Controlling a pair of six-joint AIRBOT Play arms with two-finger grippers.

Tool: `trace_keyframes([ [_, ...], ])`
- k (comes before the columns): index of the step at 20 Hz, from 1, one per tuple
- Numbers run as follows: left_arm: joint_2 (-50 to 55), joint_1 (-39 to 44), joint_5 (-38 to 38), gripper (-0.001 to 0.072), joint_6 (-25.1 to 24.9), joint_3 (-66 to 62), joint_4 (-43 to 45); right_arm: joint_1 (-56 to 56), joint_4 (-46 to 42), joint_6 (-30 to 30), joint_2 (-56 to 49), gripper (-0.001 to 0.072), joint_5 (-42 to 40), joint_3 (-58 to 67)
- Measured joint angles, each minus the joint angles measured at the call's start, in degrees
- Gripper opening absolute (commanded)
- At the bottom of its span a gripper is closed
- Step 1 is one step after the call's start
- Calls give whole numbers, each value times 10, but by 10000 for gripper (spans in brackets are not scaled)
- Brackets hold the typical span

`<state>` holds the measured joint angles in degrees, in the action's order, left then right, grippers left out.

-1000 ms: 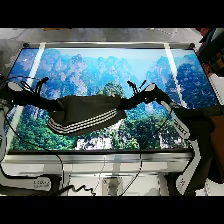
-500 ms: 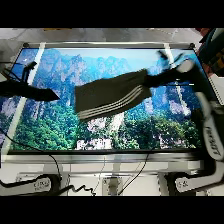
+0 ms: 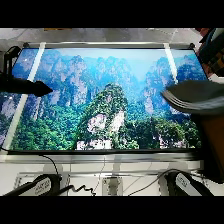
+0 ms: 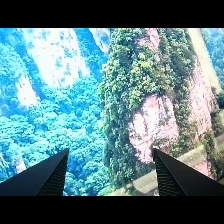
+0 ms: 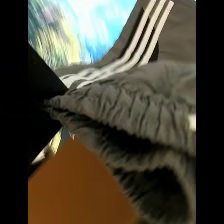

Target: Fold the clothes and pants, and hang the long-sleeved shirts on hangers.

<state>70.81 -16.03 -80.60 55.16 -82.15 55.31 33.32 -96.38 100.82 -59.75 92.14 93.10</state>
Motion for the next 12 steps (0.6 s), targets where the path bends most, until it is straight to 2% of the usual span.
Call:
trace_keyframes([
  [6, -3, 0, 2, 564, 0, 0, 0, 221, -98, 57, 73, 39, 83, 0],
  [7, -3, 0, 2, 564, 0, 0, 0, 252, -104, 68, 78, 124, 87, 0],
  [9, -3, 0, 2, 564, 0, -1, 0, 306, -115, 83, 85, 567, 93, 0],
  [10, -3, 0, 2, 564, 0, -1, 0, 326, -116, 88, 87, 634, 96, 0],
  [12, -3, 0, 2, 564, 0, 0, 0, 354, -118, 94, 90, 605, 98, 0],
])
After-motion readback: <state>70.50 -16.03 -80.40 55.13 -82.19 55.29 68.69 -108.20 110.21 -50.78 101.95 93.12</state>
